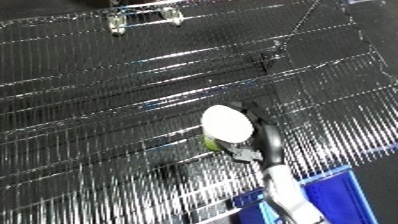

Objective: Pick up the object and place it into the box

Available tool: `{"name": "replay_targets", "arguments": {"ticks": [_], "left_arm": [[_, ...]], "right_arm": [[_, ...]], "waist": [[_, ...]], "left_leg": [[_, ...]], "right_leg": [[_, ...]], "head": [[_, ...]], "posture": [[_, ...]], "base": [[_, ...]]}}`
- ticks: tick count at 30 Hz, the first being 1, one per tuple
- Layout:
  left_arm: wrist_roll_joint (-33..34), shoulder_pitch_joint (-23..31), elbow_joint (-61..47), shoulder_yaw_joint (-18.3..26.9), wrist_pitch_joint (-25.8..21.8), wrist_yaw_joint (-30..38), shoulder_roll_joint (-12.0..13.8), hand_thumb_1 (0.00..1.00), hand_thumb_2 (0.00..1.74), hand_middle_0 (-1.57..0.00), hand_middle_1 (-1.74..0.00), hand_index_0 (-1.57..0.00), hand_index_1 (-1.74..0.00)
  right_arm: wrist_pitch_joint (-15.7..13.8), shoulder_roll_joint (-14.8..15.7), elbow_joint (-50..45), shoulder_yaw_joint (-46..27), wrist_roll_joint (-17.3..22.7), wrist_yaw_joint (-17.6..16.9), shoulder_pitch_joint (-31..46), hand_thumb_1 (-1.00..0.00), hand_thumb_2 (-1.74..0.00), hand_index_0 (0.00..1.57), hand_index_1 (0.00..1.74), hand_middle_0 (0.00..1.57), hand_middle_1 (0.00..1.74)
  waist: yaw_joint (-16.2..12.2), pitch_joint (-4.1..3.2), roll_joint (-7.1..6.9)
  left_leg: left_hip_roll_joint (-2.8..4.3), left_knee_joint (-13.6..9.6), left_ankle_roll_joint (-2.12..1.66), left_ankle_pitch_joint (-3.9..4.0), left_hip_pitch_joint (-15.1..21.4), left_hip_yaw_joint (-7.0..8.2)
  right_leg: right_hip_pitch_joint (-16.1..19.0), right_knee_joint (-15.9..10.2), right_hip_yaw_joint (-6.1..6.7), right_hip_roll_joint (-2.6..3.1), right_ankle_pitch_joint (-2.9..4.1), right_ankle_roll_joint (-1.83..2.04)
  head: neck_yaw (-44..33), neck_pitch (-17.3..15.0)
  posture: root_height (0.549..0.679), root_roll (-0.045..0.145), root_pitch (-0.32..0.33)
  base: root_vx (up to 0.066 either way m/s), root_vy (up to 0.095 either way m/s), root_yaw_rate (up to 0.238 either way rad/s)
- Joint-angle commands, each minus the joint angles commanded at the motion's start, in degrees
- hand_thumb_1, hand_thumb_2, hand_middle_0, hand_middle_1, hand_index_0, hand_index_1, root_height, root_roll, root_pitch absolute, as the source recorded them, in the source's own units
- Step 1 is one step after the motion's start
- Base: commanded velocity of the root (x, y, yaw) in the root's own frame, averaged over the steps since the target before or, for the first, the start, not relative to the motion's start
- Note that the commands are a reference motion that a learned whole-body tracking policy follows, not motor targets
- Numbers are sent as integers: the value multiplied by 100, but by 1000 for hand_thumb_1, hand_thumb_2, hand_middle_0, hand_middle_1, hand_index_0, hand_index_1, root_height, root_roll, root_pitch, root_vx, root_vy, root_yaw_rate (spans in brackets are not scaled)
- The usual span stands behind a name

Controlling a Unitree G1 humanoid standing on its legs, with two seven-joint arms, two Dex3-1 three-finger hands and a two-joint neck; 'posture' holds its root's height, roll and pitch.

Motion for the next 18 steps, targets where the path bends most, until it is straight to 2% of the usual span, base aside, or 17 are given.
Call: {"name": "replay_targets", "arguments": {"ticks": [5,8,13,17,18], "left_arm": [[85,60,1,144,22,-98,-43,1000,1740,-1570,-1740,-1570,-1740],[132,107,22,190,18,-128,-82,1000,1740,-1570,-1740,-1570,-1740],[195,211,125,299,-37,-219,-182,1000,1740,-1570,-1740,-1570,-1740],[229,288,154,407,-52,-288,-239,1000,1740,-1570,-1740,-1570,-1740],[229,305,155,427,-52,-301,-244,1000,1740,-1570,-1740,-1570,-1740]], "right_arm": [[29,51,-689,-243,-264,-184,474,-700,-1218,1099,1218,1099,1218],[12,65,-1109,-424,-467,-308,840,-700,-1218,1099,1218,1099,1218],[-47,6,-1520,-742,-810,-375,1439,-700,-1218,1099,1218,1099,1218],[-77,-37,-1739,-969,-810,-362,1814,-700,-1218,1099,1218,1099,1218],[-105,-30,-1786,-1018,-769,-369,1903,-700,-1218,1099,1218,1099,1218]], "waist": [[-118,0,-111],[-216,-29,-149],[-388,-181,-163],[-521,-292,-143],[-557,-317,-137]], "left_leg": [[78,-172,-12,-1,337,24],[121,-221,-14,-28,505,52],[173,-297,-23,-79,739,158],[192,-400,-27,-94,909,266],[199,-427,-26,-100,954,293]], "right_leg": [[352,-255,26,23,67,33],[523,-375,70,31,94,52],[725,-537,150,20,109,93],[859,-680,220,4,135,132],[891,-713,243,0,144,145]], "head": [[-289,-278],[-384,-411],[-416,-650],[-273,-875],[-166,-838]], "posture": [[669,77,48],[670,73,33],[672,71,21],[673,71,16],[674,70,15]], "base": [[-13,13,-80],[-4,38,-116],[7,73,-161],[-11,83,-162],[-10,72,-161]]}}
